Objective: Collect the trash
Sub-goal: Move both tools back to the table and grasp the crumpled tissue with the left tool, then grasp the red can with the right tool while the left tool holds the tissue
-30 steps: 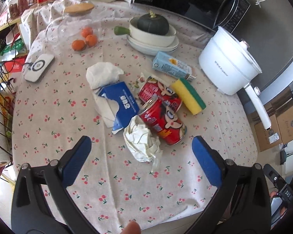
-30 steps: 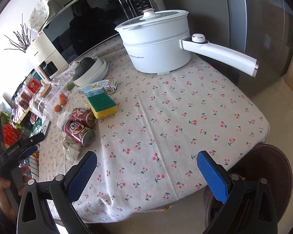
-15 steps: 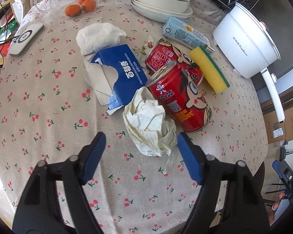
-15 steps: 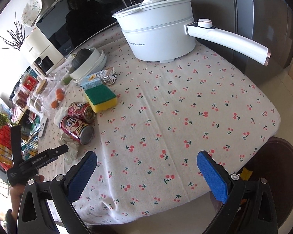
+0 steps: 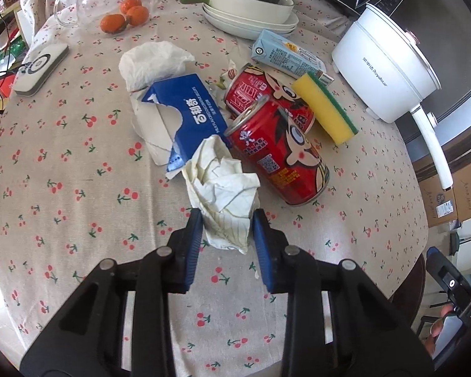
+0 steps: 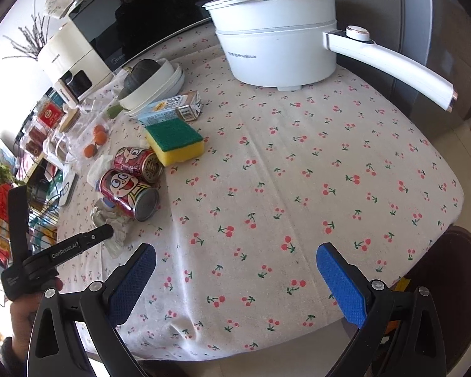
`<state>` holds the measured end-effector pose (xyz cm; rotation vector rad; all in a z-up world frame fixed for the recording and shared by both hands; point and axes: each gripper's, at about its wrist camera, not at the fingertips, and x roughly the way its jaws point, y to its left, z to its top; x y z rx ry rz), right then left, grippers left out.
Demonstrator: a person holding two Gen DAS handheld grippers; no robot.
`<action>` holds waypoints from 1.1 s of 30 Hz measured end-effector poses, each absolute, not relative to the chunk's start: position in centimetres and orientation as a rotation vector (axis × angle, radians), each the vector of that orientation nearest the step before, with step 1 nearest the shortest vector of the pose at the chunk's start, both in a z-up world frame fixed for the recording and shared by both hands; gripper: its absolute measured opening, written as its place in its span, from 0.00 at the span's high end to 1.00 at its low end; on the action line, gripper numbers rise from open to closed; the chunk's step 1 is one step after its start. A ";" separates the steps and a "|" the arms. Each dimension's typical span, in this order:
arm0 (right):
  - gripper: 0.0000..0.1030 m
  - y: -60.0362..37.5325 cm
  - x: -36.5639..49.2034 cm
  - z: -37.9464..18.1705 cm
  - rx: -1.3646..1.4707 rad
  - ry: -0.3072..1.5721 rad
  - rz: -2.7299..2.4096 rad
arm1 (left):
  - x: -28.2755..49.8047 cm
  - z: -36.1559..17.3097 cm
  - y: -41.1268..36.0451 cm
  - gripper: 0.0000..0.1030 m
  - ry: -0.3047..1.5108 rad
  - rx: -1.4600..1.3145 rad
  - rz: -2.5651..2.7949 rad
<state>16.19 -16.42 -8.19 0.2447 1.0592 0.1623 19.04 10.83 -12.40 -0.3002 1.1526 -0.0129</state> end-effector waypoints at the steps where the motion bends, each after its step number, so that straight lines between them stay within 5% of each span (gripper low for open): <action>1: 0.00 -15.6 16.3 -8.1 0.219 1.053 0.176 | 18.6 -12.0 11.1 0.67 1.146 -0.295 -0.016; 26: 0.02 5.2 23.9 -12.7 -0.425 1.014 0.307 | 13.6 -10.0 17.6 0.65 1.102 -0.233 -0.020; 31: 0.18 6.5 24.5 -14.1 -0.471 1.041 0.283 | 13.5 -9.7 18.2 0.65 1.089 -0.274 -0.029; 33: 0.36 6.6 24.6 -14.4 -0.483 1.051 0.267 | 13.5 -9.6 18.4 0.65 1.086 -0.293 -0.036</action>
